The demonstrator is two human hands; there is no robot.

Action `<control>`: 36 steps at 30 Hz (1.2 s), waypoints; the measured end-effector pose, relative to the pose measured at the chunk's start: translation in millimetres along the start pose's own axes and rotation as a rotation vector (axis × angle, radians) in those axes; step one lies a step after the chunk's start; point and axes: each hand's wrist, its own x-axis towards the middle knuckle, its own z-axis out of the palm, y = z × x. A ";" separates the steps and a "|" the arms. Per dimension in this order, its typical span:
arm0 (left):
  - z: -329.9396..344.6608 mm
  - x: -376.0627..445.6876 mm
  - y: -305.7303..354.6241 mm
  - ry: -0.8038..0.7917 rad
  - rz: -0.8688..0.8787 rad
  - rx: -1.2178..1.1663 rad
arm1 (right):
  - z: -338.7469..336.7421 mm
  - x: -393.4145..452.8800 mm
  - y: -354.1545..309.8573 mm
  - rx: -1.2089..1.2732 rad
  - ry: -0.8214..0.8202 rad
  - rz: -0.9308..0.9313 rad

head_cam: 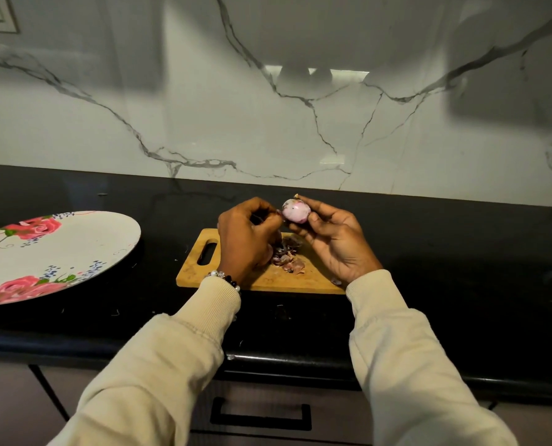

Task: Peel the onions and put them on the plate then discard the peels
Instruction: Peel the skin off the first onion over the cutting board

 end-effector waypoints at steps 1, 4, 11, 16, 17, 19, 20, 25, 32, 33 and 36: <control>-0.1 0.4 0.2 0.013 -0.024 -0.017 | -0.9 -0.2 -0.9 0.018 -0.001 -0.007; -1.5 4.0 -3.1 0.094 -0.083 -0.051 | -4.4 0.1 -4.4 0.084 0.010 -0.029; -2.2 0.9 0.7 0.012 0.069 -0.039 | -5.4 0.5 -4.6 0.111 0.017 -0.010; -0.6 4.7 -8.5 -0.005 0.186 -0.009 | -4.6 -0.3 -4.8 0.043 -0.012 0.013; -0.6 4.4 -8.9 -0.007 0.195 0.000 | -4.7 -0.4 -4.8 0.019 -0.021 0.021; -1.0 4.9 -10.7 -0.016 0.187 0.012 | -5.3 -0.2 -4.4 -0.033 -0.031 0.024; -1.3 5.4 -11.4 -0.024 0.169 0.003 | -5.7 0.2 -3.9 -0.055 -0.033 0.020; -1.2 6.5 -12.6 -0.071 0.086 -0.013 | -8.9 1.4 -1.2 -0.117 -0.039 -0.001; -0.7 3.6 -9.3 -0.103 0.122 0.059 | -10.8 2.4 0.8 -0.141 -0.010 0.004; -0.7 3.5 -9.4 -0.102 0.116 0.055 | -10.9 2.5 1.2 -0.137 -0.006 0.006; -1.1 4.7 -10.2 -0.093 0.052 0.001 | -10.4 2.7 2.1 -0.133 0.004 0.013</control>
